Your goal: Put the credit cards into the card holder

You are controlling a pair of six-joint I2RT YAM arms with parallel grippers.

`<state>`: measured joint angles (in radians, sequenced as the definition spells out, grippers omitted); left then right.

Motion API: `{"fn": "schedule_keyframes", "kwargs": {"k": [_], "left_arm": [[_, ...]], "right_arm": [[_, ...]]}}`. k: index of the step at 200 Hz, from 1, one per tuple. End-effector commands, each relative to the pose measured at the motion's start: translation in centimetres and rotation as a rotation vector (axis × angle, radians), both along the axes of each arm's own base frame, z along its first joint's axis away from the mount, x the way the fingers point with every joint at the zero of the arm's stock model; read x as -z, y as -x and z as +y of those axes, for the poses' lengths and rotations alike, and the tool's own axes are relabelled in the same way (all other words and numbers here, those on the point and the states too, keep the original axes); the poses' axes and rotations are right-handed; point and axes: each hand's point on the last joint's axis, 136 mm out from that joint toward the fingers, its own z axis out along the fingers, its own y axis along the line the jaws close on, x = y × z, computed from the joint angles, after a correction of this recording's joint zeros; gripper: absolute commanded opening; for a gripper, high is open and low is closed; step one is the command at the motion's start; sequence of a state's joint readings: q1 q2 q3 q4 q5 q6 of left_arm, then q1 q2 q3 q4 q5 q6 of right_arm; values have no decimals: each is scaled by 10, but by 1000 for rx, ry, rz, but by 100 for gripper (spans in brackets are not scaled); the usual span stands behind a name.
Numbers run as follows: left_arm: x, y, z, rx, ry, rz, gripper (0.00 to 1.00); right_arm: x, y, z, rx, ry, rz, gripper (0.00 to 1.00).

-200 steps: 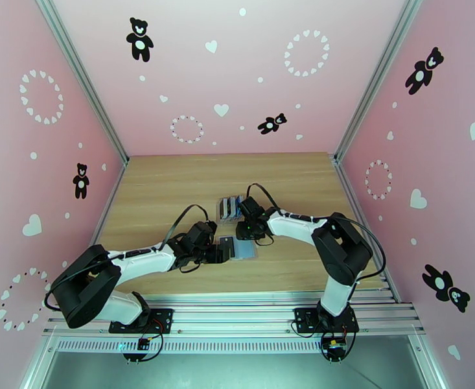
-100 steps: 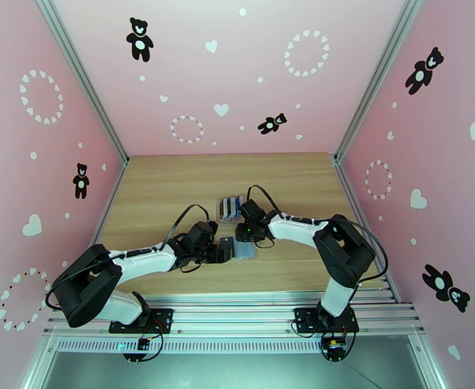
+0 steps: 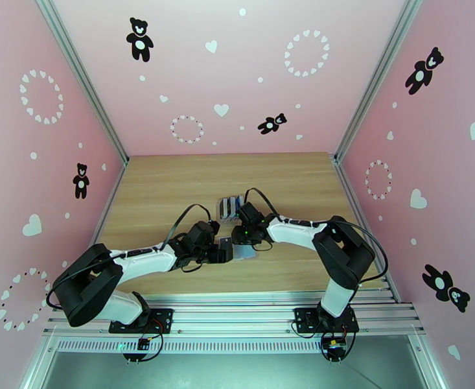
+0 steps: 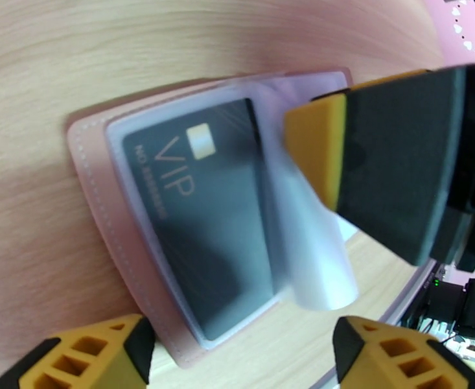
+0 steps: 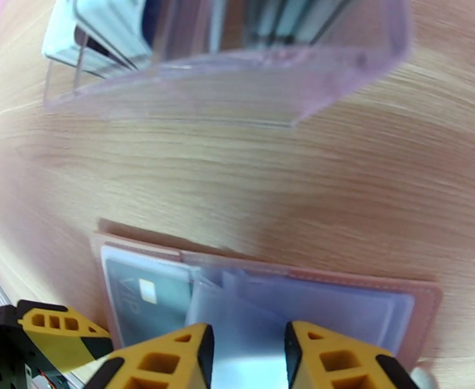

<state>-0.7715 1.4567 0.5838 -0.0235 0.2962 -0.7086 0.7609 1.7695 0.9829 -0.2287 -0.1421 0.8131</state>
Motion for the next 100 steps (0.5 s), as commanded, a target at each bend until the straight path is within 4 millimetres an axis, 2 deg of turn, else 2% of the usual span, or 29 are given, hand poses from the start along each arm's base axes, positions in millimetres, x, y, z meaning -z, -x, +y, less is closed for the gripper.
{"fn": "schedule_keyframes", "kwargs": {"k": [1, 37, 74, 100], "left_arm": [[-27, -1, -18, 53, 105, -59, 80], [-25, -1, -19, 65, 96, -56, 86], [-23, -1, -19, 61, 99, -52, 87], [-23, -1, -19, 56, 102, -53, 87]], "right_arm": [[6, 19, 4, -6, -41, 69, 36], [7, 21, 13, 3, -93, 88, 36], [8, 26, 20, 8, -137, 108, 36], [1, 27, 26, 8, -169, 102, 36]]}}
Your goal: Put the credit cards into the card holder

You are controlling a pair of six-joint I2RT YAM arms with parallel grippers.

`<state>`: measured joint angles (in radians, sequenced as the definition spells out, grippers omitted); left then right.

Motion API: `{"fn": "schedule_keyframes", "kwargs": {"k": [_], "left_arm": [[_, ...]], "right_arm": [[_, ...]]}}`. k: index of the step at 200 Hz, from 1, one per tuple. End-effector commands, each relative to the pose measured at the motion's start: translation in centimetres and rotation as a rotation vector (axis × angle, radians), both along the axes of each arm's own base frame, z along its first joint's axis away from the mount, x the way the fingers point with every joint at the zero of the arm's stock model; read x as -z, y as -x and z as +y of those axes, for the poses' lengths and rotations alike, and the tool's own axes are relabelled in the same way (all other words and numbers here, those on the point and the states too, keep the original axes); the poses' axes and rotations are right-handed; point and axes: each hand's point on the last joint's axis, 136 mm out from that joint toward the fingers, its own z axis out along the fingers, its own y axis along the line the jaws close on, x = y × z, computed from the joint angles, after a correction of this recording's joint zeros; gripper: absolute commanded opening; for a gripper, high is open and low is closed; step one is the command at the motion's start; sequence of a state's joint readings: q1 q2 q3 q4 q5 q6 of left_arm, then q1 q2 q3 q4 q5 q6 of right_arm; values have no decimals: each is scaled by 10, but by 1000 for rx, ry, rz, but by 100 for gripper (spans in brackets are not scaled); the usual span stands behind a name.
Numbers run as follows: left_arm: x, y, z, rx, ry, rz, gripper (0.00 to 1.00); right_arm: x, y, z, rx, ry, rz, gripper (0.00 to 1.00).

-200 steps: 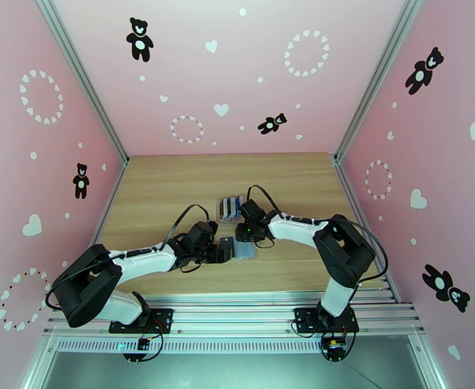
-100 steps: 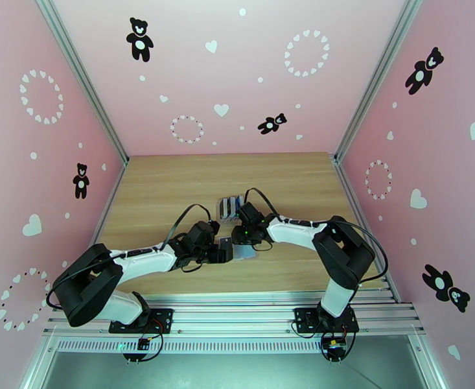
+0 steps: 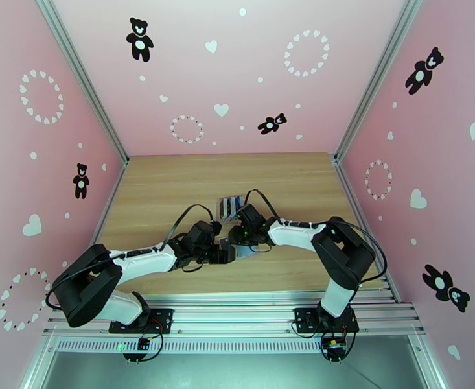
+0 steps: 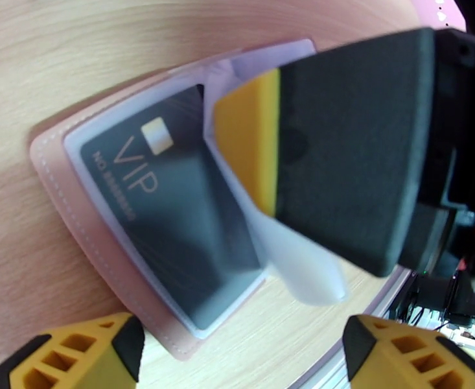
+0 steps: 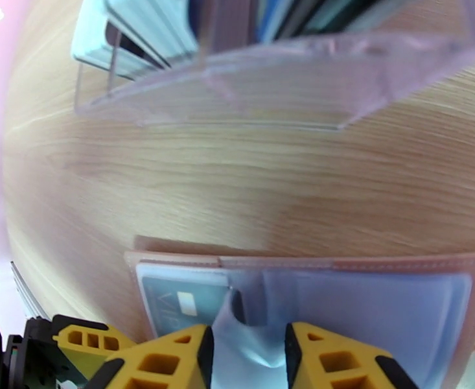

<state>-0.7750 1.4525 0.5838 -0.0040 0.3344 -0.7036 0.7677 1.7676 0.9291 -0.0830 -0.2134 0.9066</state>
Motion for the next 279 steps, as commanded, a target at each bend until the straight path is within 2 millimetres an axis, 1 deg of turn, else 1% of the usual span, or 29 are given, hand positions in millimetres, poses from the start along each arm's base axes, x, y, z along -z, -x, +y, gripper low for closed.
{"fn": "schedule_keyframes", "kwargs": {"k": [1, 37, 66, 85, 103, 118, 162, 183, 195, 216, 229, 244, 261, 279], "left_arm": [[-18, -4, -12, 23, 67, -53, 87], [-21, -5, -13, 18, 80, -61, 87], [-11, -7, -6, -1, 21, -50, 86], [-1, -10, 3, -27, -47, -42, 82], [10, -11, 13, -49, -112, -35, 75], [14, -11, 17, -58, -138, -32, 69], [23, -14, 26, -71, -203, -34, 65], [26, -15, 29, -72, -230, -40, 63], [26, -16, 31, -69, -253, -48, 60], [23, -21, 36, -69, -288, -71, 57], [23, -22, 38, -67, -305, -77, 54], [27, -24, 41, -71, -317, -69, 51], [30, -27, 43, -77, -325, -60, 51], [35, -31, 45, -85, -325, -46, 50]], "right_arm": [[3, 24, 8, -34, -41, 80, 36], [-7, 25, 11, -31, -59, 67, 37], [-11, 25, 11, -31, -63, 59, 37], [-14, 24, 10, -33, -61, 53, 37], [-18, 23, 10, -35, -59, 43, 37], [-24, 20, 10, -39, -58, 30, 37], [-49, 9, 7, -38, -74, -10, 37], [-59, 5, 3, -35, -73, -30, 37], [-65, 3, -2, -31, -64, -44, 37], [-67, 0, -13, -19, -38, -57, 37], [-64, -1, -22, -10, -11, -61, 37], [-58, -3, -31, 5, 16, -60, 37], [-50, -7, -42, 17, 55, -63, 37], [-45, -11, -44, 14, 72, -62, 37]]}}
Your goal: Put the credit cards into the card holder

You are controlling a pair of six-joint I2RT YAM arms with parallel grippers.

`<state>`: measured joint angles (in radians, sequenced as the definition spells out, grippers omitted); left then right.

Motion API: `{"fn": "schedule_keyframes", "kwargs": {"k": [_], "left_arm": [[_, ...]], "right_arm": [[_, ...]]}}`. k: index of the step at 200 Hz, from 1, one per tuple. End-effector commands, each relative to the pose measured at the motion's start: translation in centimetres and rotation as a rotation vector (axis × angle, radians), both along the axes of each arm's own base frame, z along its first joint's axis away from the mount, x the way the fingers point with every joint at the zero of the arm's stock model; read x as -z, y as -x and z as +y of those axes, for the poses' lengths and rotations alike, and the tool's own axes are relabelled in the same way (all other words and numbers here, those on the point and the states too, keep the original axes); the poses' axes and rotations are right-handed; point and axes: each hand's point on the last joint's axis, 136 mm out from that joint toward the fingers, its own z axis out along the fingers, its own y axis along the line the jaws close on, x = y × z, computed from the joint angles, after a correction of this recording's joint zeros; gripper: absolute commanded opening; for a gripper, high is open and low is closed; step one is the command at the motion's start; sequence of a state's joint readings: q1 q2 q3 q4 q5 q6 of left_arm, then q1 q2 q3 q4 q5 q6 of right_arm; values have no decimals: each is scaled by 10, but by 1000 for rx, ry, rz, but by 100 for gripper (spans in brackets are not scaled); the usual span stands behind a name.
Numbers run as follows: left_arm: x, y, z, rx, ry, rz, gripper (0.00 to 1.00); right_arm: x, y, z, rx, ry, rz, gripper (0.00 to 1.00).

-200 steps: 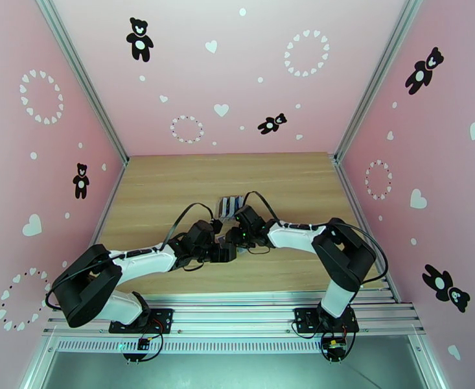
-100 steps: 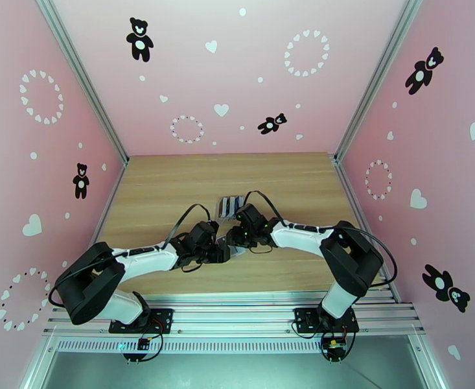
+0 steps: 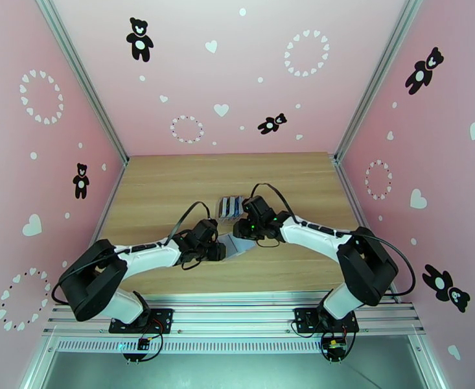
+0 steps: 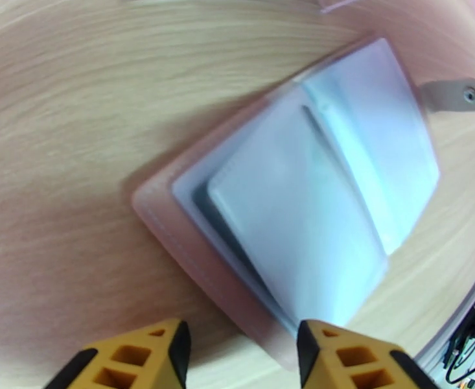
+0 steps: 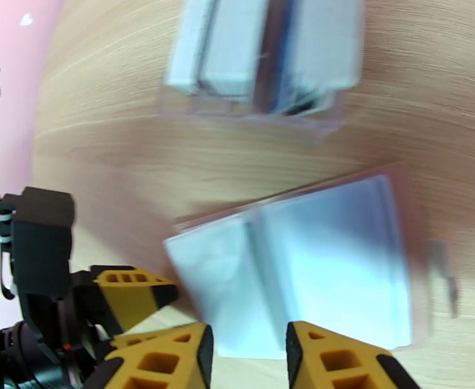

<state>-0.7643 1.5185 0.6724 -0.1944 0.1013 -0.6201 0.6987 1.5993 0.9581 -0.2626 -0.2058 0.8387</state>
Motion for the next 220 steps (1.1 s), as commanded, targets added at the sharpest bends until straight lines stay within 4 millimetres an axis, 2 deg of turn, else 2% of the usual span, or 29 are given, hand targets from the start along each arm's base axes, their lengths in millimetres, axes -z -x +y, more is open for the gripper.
{"fn": "schedule_keyframes", "kwargs": {"k": [1, 43, 68, 126, 181, 220], "left_arm": [[11, -7, 9, -11, -48, 11, 50], [24, -12, 12, -30, -55, 49, 46], [32, -12, 15, -37, -64, 72, 44], [53, -14, 30, -59, -113, 141, 42], [58, -16, 37, -56, -144, 152, 40], [58, -22, 45, -67, -164, 150, 41]], "right_arm": [[7, -2, -13, -3, 64, -9, 37], [12, -22, -18, 3, 134, -34, 37], [17, -39, -31, 11, 244, -53, 37], [40, -59, -28, 1, 280, -16, 37], [62, -47, -33, -1, 274, 33, 37], [62, -29, -42, 5, 278, 39, 37]]}}
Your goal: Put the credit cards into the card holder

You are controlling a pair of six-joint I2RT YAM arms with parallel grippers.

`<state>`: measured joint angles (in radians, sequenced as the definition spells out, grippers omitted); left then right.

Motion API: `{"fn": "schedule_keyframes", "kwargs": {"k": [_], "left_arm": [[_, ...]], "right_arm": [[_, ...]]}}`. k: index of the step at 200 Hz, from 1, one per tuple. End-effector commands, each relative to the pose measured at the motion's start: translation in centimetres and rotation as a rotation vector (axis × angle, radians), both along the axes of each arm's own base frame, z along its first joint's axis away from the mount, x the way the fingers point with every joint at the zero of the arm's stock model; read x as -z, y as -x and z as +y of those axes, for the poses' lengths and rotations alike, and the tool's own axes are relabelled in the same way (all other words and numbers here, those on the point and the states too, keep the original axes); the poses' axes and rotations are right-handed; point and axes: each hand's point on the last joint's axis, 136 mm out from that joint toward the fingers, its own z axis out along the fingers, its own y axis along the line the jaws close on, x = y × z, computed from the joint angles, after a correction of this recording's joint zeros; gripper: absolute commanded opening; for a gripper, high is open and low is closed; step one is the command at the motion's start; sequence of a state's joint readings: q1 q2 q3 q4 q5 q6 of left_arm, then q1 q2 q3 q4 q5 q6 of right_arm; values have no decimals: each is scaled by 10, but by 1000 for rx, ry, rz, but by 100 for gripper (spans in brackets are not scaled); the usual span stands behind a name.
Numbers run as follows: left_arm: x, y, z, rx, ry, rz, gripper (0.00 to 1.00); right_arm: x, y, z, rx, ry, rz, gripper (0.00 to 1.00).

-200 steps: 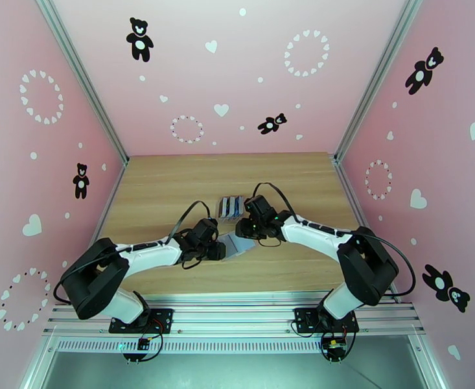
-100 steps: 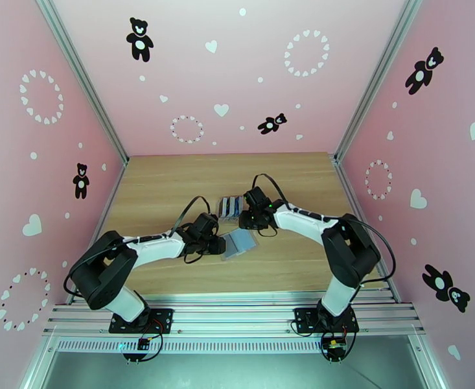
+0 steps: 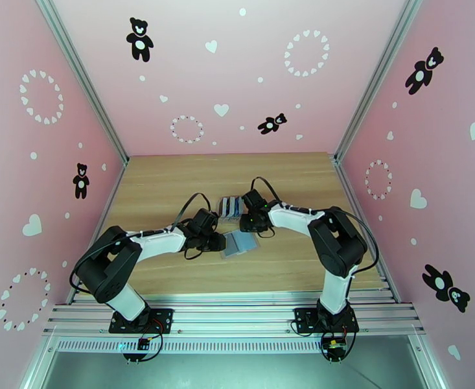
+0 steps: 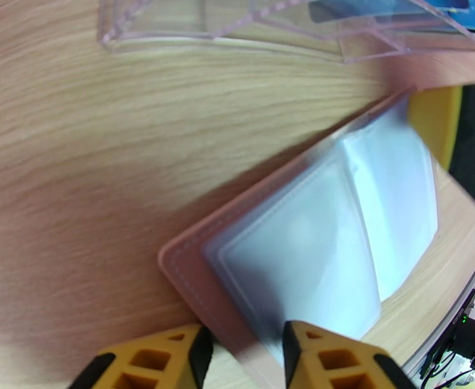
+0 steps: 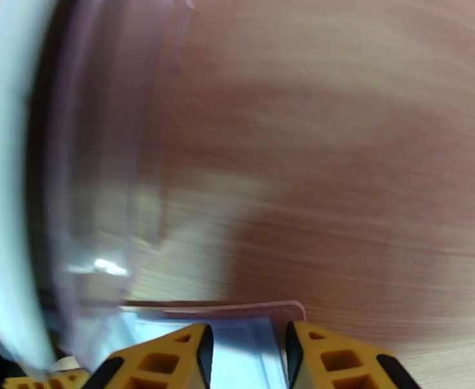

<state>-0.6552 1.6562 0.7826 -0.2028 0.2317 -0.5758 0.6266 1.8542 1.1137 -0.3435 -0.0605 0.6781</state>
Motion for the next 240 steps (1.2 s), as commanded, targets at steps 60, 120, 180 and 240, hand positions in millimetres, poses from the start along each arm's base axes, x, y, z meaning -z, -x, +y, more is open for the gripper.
{"fn": "schedule_keyframes", "kwargs": {"k": [60, 120, 180, 240], "left_arm": [[52, 2, 53, -42, -234, 82, 42], [44, -6, 59, -49, -234, 70, 42], [5, -18, 58, -69, -192, -37, 48], [-48, -60, 63, -161, -104, -160, 53]], "right_arm": [[1, 57, -5, -14, 8, 52, 37], [-25, 66, -2, -1, -19, 9, 37], [-76, 40, -4, 3, -3, -117, 37], [-105, 21, -2, -3, 12, -177, 42]]}}
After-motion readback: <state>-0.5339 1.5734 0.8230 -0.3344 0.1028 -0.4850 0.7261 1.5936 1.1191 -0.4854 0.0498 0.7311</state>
